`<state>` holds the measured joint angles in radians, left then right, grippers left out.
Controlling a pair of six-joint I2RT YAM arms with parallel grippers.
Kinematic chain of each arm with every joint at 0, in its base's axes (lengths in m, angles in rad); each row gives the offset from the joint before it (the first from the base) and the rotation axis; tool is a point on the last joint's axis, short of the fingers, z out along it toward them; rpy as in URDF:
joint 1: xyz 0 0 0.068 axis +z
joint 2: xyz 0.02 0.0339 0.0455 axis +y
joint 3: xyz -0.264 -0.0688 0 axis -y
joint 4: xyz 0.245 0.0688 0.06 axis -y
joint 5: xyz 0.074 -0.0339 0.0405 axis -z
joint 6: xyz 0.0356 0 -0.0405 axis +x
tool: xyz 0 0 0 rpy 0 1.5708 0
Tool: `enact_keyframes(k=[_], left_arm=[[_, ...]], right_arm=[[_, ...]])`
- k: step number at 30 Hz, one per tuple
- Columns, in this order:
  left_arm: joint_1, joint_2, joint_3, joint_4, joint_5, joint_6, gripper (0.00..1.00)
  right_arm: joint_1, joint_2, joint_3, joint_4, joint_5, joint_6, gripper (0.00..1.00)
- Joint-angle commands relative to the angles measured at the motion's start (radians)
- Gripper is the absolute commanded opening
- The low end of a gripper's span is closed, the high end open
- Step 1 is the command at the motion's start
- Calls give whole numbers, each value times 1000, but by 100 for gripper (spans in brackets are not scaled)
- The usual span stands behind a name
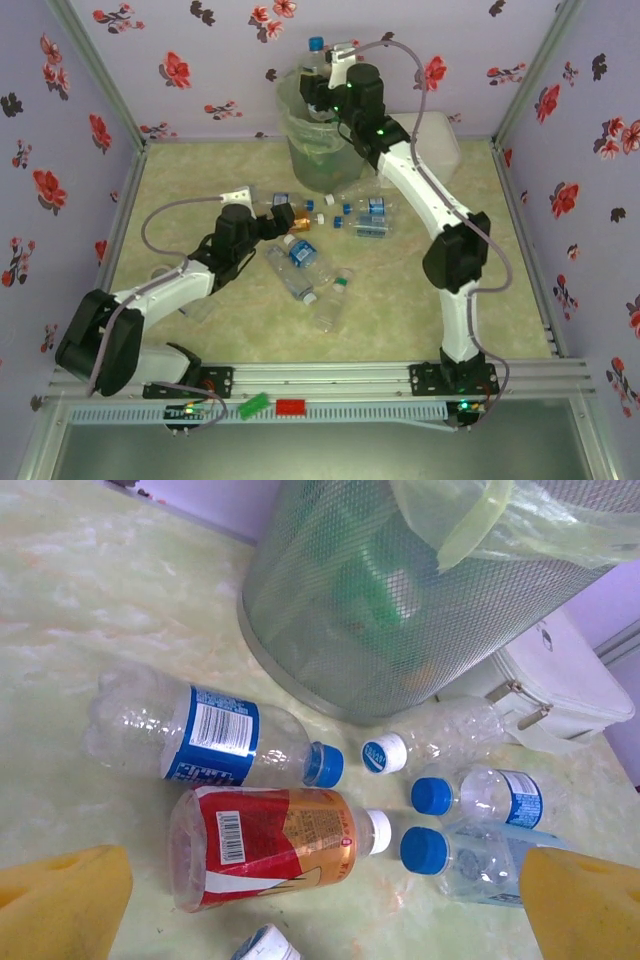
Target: Put the plastic bottles in the bin
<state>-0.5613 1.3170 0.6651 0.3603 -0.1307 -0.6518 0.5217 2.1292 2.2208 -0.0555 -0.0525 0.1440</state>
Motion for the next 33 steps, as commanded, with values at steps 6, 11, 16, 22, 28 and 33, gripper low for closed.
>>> enact_keyframes(k=[6, 11, 16, 22, 28, 33], left_arm=[[82, -22, -34, -97, -12, -144, 100], [221, 18, -119, 30, 141, -297, 100], [235, 14, -133, 56, 163, -275, 100], [233, 19, -138, 90, 166, -265, 100], [221, 1, -183, 156, 104, -288, 100], [119, -47, -155, 43, -56, -193, 100]], right_arm=[[-37, 161, 148, -80, -4, -30, 54], [-37, 194, 163, -46, 3, -31, 76], [-37, 183, 198, -45, 20, -61, 97], [-34, 107, 183, -57, 3, -80, 100], [-30, -43, 8, -55, -29, -55, 100], [-15, -221, -255, -39, -11, -34, 100]])
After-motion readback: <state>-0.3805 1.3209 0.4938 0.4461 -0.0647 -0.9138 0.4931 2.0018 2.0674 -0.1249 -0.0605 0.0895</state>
